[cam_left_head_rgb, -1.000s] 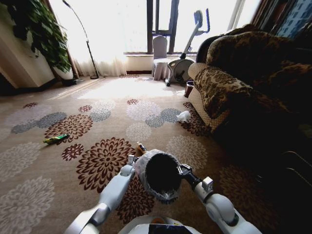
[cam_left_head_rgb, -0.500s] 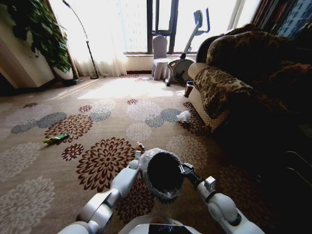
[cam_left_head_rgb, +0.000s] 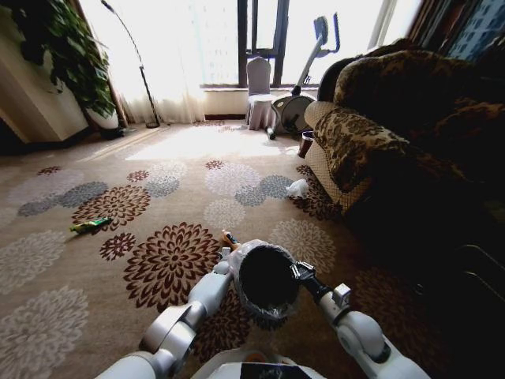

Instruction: Pick up the trash from the ground and place it into the trash bin.

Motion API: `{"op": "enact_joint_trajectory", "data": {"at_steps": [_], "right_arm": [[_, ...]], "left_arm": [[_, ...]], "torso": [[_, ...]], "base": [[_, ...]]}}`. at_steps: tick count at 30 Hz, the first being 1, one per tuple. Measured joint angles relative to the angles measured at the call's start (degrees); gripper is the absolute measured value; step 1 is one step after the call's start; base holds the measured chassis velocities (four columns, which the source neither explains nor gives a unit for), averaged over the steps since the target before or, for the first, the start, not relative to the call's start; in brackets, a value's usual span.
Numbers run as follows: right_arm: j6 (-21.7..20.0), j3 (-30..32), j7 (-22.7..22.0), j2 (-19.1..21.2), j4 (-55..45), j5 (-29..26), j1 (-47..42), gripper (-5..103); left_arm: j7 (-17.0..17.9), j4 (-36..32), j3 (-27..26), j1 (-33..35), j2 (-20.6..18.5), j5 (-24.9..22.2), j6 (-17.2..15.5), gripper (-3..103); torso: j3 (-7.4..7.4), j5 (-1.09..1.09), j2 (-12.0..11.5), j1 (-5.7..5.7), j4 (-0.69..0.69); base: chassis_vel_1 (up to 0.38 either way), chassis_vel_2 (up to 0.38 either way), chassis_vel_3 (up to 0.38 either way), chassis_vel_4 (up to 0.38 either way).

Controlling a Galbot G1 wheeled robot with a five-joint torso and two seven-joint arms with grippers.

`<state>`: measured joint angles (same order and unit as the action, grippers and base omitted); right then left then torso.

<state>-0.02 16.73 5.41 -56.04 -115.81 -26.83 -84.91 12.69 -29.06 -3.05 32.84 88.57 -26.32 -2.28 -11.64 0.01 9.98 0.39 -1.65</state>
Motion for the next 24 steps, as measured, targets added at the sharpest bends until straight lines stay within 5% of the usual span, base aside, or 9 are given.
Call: {"op": "enact_joint_trajectory", "data": {"at_steps": [24], "right_arm": [[-0.6, 0.3, -0.5, 0.7, -1.7, 2.5, -1.7, 4]], "left_arm": [[-0.3, -3.0, -0.7, 1.9, -1.2, -0.4, -1.0, 93]], "torso": [[-0.01, 0.00, 0.0, 0.03, 0.00]], "base": [[-0.069, 0.060, 0.065, -0.061]]}}
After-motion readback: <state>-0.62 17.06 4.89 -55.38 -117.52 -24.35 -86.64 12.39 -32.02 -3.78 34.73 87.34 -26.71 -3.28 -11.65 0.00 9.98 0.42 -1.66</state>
